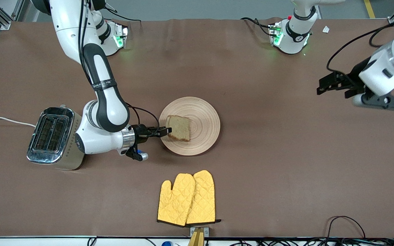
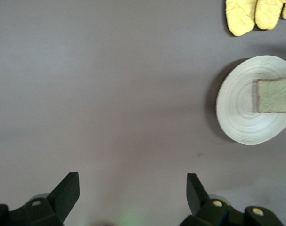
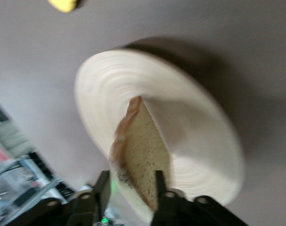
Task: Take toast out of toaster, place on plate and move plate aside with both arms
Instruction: 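Release the toast on the plate while the left gripper reaches the plate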
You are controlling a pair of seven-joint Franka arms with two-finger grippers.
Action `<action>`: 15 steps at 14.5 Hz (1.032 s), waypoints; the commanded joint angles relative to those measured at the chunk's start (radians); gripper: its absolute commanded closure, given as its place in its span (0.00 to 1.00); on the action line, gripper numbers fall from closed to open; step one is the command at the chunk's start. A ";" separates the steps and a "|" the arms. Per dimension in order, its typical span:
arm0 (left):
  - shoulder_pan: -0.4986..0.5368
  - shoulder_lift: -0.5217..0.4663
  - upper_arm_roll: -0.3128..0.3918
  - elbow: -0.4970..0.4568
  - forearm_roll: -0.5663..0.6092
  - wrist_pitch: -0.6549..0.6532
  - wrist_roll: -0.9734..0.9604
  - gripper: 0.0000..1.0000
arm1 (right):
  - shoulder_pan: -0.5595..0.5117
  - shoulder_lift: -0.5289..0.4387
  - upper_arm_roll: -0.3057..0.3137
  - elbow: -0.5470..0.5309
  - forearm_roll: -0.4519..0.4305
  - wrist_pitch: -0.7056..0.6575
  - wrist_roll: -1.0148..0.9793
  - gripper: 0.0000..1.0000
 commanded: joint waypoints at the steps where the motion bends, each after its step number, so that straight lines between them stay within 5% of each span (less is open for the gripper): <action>1: -0.006 0.088 -0.003 0.012 -0.096 0.030 0.012 0.00 | 0.003 -0.146 -0.026 -0.039 -0.272 0.004 0.005 0.00; 5: -0.026 0.183 -0.011 -0.078 -0.314 0.159 0.091 0.00 | 0.001 -0.258 -0.049 -0.039 -0.559 0.005 0.005 0.00; 8: -0.038 0.240 -0.066 -0.176 -0.388 0.286 0.188 0.00 | -0.007 -0.339 -0.082 -0.029 -0.688 0.001 0.000 0.00; 12: -0.042 0.278 -0.183 -0.400 -0.515 0.635 0.346 0.00 | -0.017 -0.375 -0.160 0.075 -0.755 -0.117 -0.001 0.00; 15: -0.032 0.374 -0.208 -0.428 -0.631 0.699 0.508 0.00 | -0.024 -0.379 -0.220 0.140 -0.756 -0.194 -0.006 0.00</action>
